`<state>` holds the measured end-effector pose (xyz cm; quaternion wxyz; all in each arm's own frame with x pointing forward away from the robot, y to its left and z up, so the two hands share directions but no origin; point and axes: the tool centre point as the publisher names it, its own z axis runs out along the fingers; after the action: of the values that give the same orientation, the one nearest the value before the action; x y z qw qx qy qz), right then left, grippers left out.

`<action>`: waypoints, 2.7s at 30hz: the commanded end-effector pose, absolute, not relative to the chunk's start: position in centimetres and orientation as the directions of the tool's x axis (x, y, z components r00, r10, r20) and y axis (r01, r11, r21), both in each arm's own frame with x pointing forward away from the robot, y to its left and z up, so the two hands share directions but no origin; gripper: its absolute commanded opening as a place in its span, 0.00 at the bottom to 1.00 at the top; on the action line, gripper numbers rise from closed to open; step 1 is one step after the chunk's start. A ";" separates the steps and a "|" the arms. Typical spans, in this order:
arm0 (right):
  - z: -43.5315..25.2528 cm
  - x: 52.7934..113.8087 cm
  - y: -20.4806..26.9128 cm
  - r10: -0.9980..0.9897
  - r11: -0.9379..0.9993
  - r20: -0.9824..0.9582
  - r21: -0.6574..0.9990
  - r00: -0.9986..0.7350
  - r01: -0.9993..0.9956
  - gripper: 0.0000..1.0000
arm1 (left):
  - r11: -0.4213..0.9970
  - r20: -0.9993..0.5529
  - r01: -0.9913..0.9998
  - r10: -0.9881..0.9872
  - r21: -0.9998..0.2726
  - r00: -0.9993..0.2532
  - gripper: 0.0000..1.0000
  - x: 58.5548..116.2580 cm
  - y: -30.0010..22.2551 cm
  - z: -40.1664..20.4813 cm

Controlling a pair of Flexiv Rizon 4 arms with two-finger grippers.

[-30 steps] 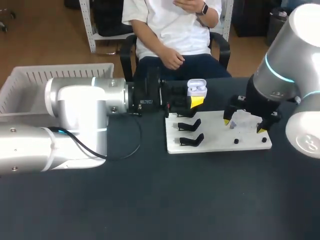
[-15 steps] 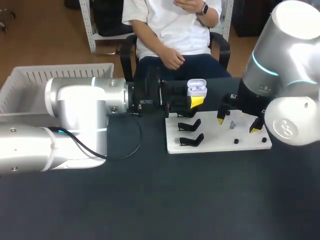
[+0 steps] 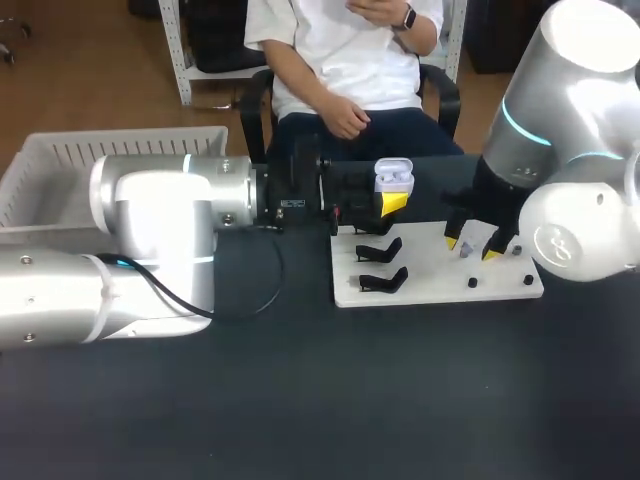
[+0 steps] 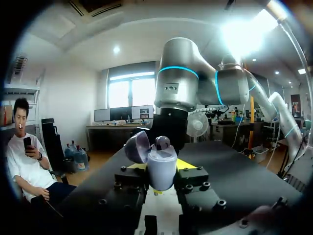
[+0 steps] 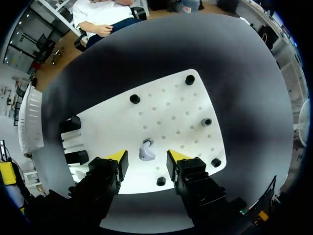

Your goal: Pick up each earbud case from the left stands, insert the matching earbuds, close the lid, and place the case in the box.

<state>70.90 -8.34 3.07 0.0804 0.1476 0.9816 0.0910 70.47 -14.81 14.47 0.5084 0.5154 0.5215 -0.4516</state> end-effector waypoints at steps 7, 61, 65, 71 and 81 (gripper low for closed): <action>2.7 70.9 -8.1 0.307 0.939 -0.129 0.206 -0.943 0.277 0.48 | 0.070 -0.996 0.996 0.073 0.058 0.053 0.00 70.2 -14.8 14.4; 2.5 71.2 -8.1 0.326 0.933 -0.119 0.200 -0.938 0.299 0.09 | 0.070 -0.996 0.996 0.073 0.058 0.053 0.00 70.2 -14.8 14.4; 2.5 71.2 -8.2 0.325 0.934 -0.119 0.197 -0.938 0.299 0.00 | 0.070 -0.996 0.996 0.073 0.058 0.053 0.00 70.2 -14.8 14.4; 3.1 70.9 -8.5 0.325 0.934 -0.123 0.197 -0.938 0.298 0.00 | 0.070 -0.996 0.996 0.073 0.058 0.053 0.00 70.2 -14.8 14.4; 6.9 69.0 -8.9 0.249 0.949 -0.140 0.234 -0.958 0.212 0.00 | 0.070 -0.996 0.996 0.073 0.058 0.053 0.00 70.2 -14.8 14.4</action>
<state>70.54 -8.22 5.37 0.0838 0.1257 0.9836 0.0985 70.47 -14.81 14.47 0.5084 0.5153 0.5215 -0.4516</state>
